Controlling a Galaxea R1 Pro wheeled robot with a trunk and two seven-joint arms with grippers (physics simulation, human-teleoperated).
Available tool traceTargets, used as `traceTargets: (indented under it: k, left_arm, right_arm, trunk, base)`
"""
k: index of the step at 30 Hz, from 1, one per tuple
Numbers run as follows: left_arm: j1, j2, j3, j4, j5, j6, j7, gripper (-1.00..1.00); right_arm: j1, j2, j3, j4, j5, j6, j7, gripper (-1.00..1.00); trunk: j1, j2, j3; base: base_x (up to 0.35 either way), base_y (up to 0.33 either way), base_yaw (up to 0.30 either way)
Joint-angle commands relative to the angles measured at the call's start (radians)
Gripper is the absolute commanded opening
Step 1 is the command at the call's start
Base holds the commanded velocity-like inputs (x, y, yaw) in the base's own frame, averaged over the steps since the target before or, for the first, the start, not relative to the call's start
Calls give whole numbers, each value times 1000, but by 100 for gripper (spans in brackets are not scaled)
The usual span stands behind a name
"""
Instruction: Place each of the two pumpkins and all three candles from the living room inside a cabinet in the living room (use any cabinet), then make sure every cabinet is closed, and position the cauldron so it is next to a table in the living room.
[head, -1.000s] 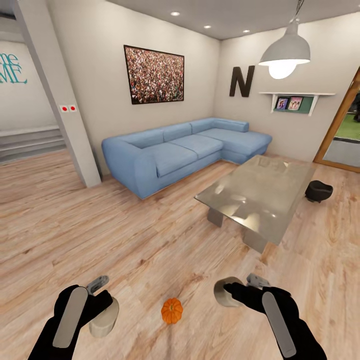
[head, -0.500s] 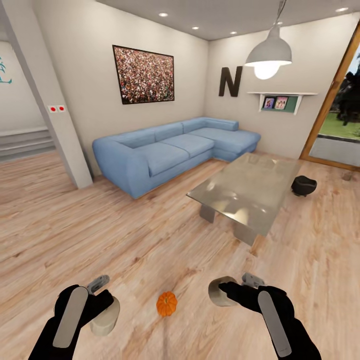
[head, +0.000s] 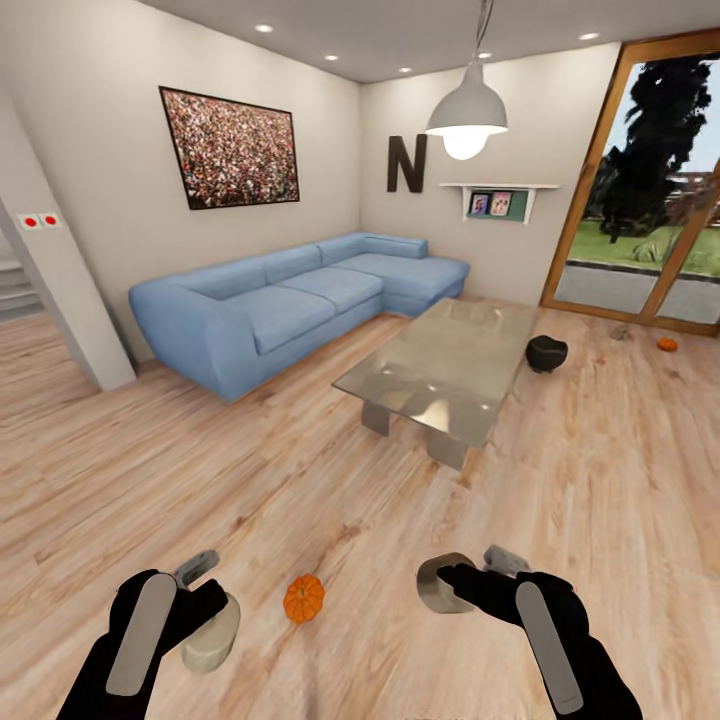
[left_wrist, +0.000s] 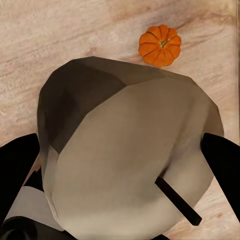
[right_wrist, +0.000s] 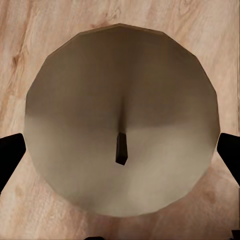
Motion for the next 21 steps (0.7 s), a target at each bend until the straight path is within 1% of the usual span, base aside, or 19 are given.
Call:
traceTargets:
  k: [1,8,16,21]
  left_arm:
    - [-1,-1,2,-2,11,2,10,-100]
    - [-1,-1,2,-2,13,2,9,-100]
    - [-1,-4,2,-2,14,2,10,-100]
    - [-1,-4,2,-2,14,2,10,-100]
  right_arm:
    - [-1,1,-1,-1,-13,3,-9,-100]
    - [-1,0,-5,-1,-12,2,-9,-100]
    - [-3,-10,-7,-2,-12,5,-9,-100]
    - [-23,-1,-6,-1,-13,4,-11,-100]
  trunk:
    - [0,-1,-1]
    - [0,-1,-1]
    - [0,-1,-1]
    - [0,-1,-1]
  base:
    - [-1,0,-283]
    - [0,0,-283]
    - [0,0,-283]
    - [0,0,-283]
